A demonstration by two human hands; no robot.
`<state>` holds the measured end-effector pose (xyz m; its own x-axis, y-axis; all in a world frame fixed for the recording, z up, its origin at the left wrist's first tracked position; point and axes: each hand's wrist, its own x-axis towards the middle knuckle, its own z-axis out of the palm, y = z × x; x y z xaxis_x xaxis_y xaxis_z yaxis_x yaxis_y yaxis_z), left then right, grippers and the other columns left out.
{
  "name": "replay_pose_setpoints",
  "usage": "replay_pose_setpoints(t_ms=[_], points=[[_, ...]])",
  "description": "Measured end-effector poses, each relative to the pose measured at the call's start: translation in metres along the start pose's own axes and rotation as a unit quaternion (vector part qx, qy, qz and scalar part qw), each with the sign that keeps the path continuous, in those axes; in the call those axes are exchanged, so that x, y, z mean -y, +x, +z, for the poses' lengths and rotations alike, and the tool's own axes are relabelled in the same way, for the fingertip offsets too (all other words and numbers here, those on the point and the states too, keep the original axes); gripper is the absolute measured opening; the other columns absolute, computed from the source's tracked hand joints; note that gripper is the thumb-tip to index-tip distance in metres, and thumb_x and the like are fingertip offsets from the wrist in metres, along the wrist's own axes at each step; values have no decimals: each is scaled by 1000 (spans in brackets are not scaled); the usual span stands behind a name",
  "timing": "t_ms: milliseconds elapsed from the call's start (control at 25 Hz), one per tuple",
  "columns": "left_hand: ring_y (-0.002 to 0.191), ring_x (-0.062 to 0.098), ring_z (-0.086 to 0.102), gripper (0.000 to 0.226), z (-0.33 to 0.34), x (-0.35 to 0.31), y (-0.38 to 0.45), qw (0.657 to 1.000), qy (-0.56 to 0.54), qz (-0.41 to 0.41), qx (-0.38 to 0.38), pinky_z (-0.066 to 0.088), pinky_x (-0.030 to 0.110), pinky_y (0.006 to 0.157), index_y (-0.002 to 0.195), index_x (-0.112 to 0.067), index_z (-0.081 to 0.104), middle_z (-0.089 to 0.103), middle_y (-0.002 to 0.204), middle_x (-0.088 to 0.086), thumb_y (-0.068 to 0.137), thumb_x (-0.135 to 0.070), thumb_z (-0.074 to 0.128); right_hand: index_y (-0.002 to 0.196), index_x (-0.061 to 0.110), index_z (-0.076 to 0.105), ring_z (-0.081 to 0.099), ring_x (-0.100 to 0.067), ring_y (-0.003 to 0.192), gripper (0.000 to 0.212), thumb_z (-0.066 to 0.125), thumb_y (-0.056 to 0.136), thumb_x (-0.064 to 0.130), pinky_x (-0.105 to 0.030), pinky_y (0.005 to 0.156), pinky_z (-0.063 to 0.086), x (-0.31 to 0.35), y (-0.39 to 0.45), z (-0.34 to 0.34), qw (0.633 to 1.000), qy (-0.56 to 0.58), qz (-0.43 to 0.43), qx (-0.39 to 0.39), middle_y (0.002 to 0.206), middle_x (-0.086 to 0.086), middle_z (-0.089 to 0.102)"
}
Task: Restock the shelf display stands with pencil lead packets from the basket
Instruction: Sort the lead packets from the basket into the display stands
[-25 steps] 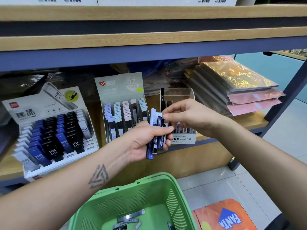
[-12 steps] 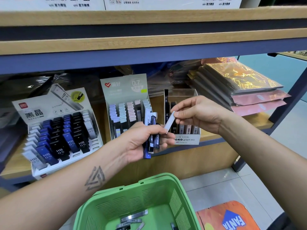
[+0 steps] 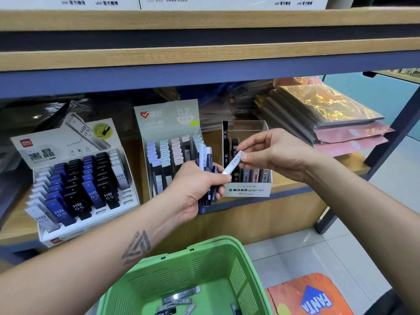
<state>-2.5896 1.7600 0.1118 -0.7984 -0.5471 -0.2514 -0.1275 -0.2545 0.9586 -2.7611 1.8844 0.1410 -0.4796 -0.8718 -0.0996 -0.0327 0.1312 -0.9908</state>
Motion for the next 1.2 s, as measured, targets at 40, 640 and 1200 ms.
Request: replay_pose_setpoints(t_ms=[40, 640, 1200], points=[[47, 19, 53, 20, 2, 1, 1, 1000, 15, 12, -11, 44, 26, 46, 87, -4, 63, 61, 68, 16, 79, 9, 75, 107, -5, 70, 74, -31, 89, 27, 74, 81, -7, -32, 79, 63, 0, 0, 0, 1000, -18, -4, -10, 99, -26, 73], [52, 19, 57, 15, 12, 7, 7, 1000, 0, -11, 2, 47, 26, 49, 83, -5, 63, 68, 85, 25, 82, 6, 74, 101, 16, 79, 63, -11, 86, 14, 78, 87, 15, -22, 82, 48, 16, 3, -41, 832, -469, -136, -263, 93, 4, 71], [51, 19, 55, 14, 12, 7, 3, 999, -2, -25, 26, 46, 24, 47, 84, -3, 63, 65, 80, 22, 84, 8, 71, 103, 10, 74, 65, -34, 93, 15, 68, 90, 9, -43, 67, 55, -28, 26, -32, 731, -600, -174, -275, 106, -8, 68]])
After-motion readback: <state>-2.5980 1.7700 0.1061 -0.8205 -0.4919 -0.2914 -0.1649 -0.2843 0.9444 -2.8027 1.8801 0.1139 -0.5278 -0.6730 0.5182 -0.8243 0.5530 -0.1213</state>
